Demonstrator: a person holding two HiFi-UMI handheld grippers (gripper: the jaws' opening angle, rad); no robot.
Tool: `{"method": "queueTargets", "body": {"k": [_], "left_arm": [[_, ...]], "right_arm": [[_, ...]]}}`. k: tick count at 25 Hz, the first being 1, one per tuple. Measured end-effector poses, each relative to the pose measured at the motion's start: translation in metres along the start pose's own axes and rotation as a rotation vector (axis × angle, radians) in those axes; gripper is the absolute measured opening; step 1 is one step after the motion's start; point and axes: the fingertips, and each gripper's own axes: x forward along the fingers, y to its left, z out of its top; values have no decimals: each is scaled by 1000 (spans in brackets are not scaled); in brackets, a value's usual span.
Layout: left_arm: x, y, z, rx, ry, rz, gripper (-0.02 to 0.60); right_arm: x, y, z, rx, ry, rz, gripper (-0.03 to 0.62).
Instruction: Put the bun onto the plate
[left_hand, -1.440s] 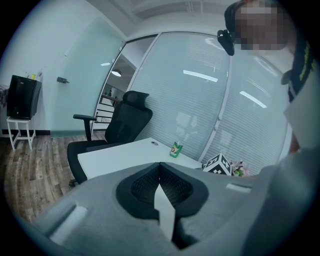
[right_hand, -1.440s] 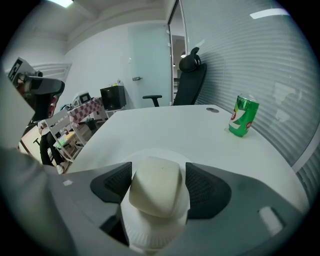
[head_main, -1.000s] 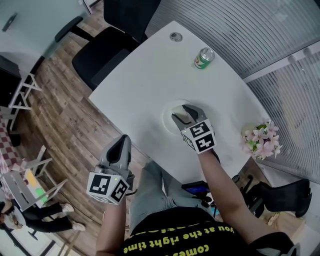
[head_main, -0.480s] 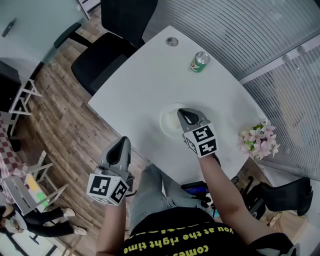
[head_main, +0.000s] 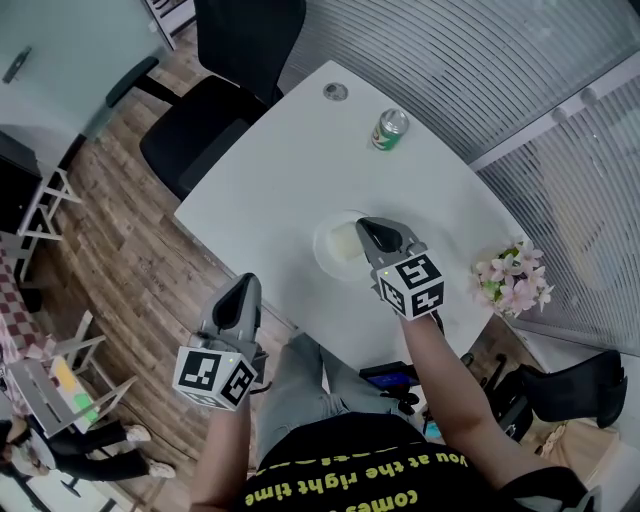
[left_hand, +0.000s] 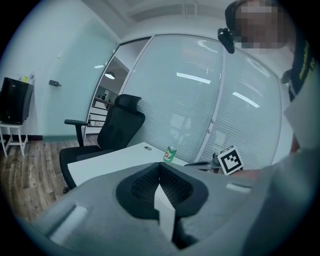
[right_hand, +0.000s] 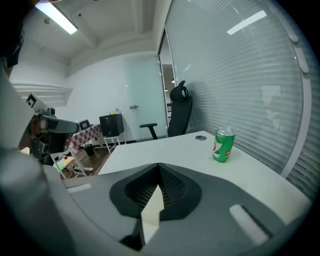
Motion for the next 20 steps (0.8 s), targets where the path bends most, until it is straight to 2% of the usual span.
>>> {"method": "queueTargets", "body": {"k": [8, 20], "left_arm": [[0, -6, 9, 28, -6, -16, 2], [-6, -19, 18, 51, -21, -43, 2]], "right_arm": [[-32, 6, 31, -25, -108, 36, 8], [-80, 0, 50, -19, -182, -3, 6]]}}
